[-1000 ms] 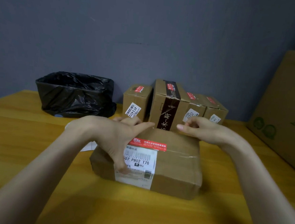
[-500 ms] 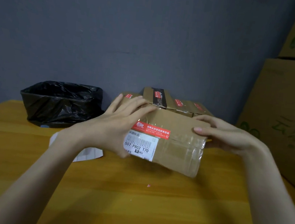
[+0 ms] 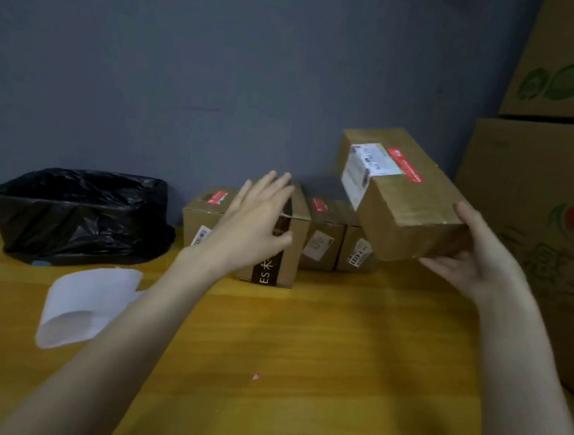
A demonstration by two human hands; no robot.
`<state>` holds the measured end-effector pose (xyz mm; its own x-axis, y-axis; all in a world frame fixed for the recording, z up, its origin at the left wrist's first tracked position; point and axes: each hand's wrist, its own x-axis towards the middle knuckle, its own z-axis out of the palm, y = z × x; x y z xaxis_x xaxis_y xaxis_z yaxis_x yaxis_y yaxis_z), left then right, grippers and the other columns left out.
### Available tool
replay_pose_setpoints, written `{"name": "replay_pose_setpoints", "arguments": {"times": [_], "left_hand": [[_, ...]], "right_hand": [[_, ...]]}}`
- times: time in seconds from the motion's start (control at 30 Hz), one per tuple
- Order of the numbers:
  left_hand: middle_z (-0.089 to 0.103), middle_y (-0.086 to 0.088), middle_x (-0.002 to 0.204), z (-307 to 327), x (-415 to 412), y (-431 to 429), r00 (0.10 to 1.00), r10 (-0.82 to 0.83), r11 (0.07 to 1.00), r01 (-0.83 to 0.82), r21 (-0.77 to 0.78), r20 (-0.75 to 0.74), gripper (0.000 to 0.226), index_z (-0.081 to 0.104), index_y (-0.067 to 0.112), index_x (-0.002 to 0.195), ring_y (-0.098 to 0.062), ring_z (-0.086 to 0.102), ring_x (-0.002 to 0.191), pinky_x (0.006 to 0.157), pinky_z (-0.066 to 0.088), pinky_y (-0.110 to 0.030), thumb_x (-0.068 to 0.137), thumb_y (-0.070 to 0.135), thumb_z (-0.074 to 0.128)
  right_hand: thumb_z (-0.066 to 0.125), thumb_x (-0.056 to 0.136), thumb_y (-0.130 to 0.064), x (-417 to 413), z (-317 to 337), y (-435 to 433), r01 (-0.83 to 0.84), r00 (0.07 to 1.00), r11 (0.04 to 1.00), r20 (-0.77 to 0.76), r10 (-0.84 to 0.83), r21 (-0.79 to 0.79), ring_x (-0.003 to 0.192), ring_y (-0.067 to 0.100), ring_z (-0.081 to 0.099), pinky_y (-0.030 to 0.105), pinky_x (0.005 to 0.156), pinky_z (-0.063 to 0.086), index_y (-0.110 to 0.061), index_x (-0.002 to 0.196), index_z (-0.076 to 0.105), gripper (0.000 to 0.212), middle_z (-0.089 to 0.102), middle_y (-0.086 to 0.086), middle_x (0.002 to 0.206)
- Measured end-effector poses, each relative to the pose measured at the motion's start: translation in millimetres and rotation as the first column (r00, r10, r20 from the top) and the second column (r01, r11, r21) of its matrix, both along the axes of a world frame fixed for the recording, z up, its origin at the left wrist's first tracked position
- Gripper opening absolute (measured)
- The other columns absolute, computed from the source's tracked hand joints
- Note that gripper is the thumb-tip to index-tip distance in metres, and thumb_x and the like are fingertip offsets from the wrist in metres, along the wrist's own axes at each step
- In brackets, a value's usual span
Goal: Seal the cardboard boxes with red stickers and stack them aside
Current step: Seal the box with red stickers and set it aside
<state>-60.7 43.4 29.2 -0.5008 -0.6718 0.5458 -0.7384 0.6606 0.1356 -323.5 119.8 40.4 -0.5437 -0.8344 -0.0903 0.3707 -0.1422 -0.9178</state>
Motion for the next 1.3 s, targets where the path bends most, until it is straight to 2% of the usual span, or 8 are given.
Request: {"name": "replay_pose_setpoints", "arguments": {"times": [0.07,0.27,0.6,0.7,0.8,1.07,1.2,1.3], "left_hand": [[0.007,0.000,0.159,-3,-19,-5,0.998,-0.018,0.999,0.016,0.028,0.059,0.069,0.019,0.013,0.148,-0.012,-0.003,0.145,0.115,-0.006,-0.031,0.091,0.027,0.054],[0.009,-0.005,0.158,-14,-81,-14,0.968,-0.068,0.996,0.051,0.078,0.241,0.065,0.021,0.007,0.148,-0.017,0.000,0.146,0.116,-0.005,-0.033,0.092,0.023,0.050],[0.005,-0.006,0.159,-36,-132,-39,0.950,-0.062,0.973,-0.011,0.231,0.306,0.068,0.013,0.008,0.149,-0.020,0.002,0.146,0.117,-0.001,-0.035,0.093,0.018,0.049],[0.002,-0.005,0.159,-41,-140,-47,0.957,-0.040,0.970,-0.032,0.242,0.286,0.071,0.010,0.009,0.150,-0.020,0.001,0.146,0.117,-0.001,-0.036,0.093,0.020,0.051],[0.002,-0.004,0.159,-44,-146,-53,0.960,-0.006,0.969,-0.064,0.240,0.279,0.073,0.008,0.009,0.150,-0.020,-0.001,0.146,0.117,-0.002,-0.037,0.093,0.019,0.052],[0.031,-0.006,0.148,-44,-151,-69,0.983,0.055,0.980,-0.086,0.178,0.173,0.062,0.030,0.008,0.142,-0.023,0.018,0.142,0.117,0.008,-0.039,0.087,0.012,0.056],[0.032,-0.006,0.147,-44,-148,-73,0.984,0.039,0.983,-0.070,0.172,0.176,0.061,0.032,0.008,0.142,-0.022,0.019,0.141,0.117,0.008,-0.039,0.086,0.012,0.055],[0.036,-0.006,0.144,-42,-147,-74,0.983,0.030,0.984,-0.061,0.170,0.180,0.059,0.035,0.008,0.140,-0.023,0.024,0.139,0.117,0.010,-0.039,0.085,0.011,0.056]], "right_hand": [[0.066,0.081,-0.041,-5,-7,-3,0.113,0.991,0.994,0.066,-0.113,0.008,0.118,0.034,0.051,0.047,0.091,0.051,-0.024,0.135,0.040,0.062,0.049,0.010,0.135],[0.060,0.086,-0.044,-18,-30,-12,0.274,0.947,0.960,0.160,-0.279,0.053,0.118,0.035,0.052,0.046,0.086,0.053,-0.023,0.136,0.041,0.057,0.050,0.010,0.135],[0.054,0.089,-0.047,-41,-57,-18,0.395,0.918,0.907,-0.019,-0.397,0.145,0.120,0.033,0.049,0.045,0.084,0.051,-0.023,0.136,0.041,0.055,0.048,0.008,0.136],[0.052,0.091,-0.046,-44,-66,-24,0.395,0.918,0.903,-0.109,-0.381,0.170,0.121,0.033,0.047,0.042,0.076,0.049,-0.020,0.135,0.042,0.053,0.047,0.009,0.136],[0.049,0.092,-0.047,-51,-72,-34,0.389,0.919,0.893,-0.159,-0.360,0.227,0.125,0.036,0.043,0.045,0.079,0.048,-0.020,0.138,0.039,0.054,0.043,0.012,0.140],[0.035,0.094,-0.054,-66,-84,-72,0.333,0.937,0.854,-0.242,-0.253,0.399,0.129,0.039,0.037,0.051,0.084,0.048,-0.014,0.145,0.024,0.065,0.033,0.015,0.147],[0.025,0.090,-0.065,-63,-91,-85,0.359,0.895,0.803,-0.418,-0.153,0.476,0.105,0.038,0.056,0.041,0.074,0.050,-0.011,0.147,0.006,0.081,0.040,0.019,0.139],[0.024,0.088,-0.067,-63,-91,-89,0.386,0.862,0.781,-0.493,-0.117,0.491,0.093,0.034,0.060,0.036,0.069,0.049,-0.009,0.148,0.000,0.087,0.043,0.020,0.136]]}}
